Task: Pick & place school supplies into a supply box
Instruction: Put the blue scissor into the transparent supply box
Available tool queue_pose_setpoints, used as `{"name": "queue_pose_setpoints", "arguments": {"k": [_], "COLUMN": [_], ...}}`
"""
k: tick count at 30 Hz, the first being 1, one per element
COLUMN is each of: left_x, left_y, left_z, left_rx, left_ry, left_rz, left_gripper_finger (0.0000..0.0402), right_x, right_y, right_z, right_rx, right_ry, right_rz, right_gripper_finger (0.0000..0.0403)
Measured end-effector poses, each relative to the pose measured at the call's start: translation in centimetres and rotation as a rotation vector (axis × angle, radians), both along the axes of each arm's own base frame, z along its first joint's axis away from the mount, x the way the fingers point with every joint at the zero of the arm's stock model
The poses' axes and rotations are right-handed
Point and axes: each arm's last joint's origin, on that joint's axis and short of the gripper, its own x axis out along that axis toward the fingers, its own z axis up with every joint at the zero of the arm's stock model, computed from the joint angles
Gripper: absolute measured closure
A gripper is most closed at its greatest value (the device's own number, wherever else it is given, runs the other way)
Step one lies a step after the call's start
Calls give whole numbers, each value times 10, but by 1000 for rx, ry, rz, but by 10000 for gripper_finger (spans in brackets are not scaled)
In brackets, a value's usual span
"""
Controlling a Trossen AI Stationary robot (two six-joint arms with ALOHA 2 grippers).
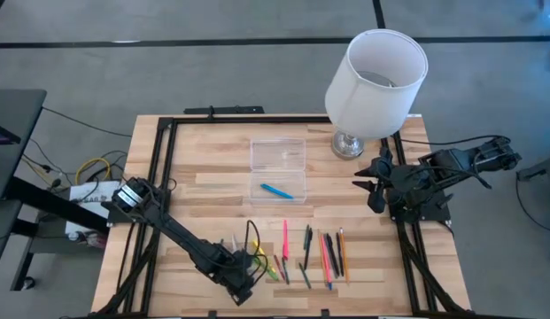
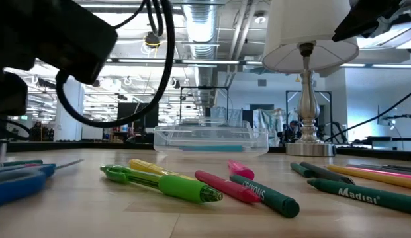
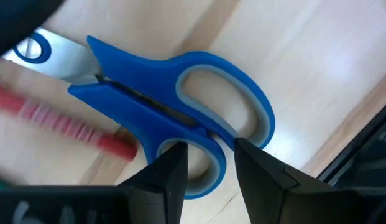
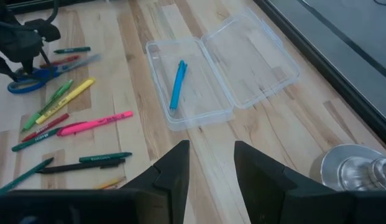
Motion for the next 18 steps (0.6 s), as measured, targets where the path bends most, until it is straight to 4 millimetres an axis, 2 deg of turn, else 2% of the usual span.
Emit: {"name": "queue_pose_setpoints", "arguments": {"k": [3,10,18], "left_x": [-3,0,2], "left_y": [0,0,-3], "left_z": [0,1,1], "left_rx": [1,-26,-96], "left_ry": [23,26,49], "left_rz": [-31,131,168], "left_gripper_finger": [278,278,278], "right_x": [0,0,1], "right_y": [0,0,0], "right_z": [0,0,0], "right_rx": [0,4,-1], "right_ry": [0,-1,3], "right_rz": [0,-3,0], "right_gripper_finger": [285,285,285]}}
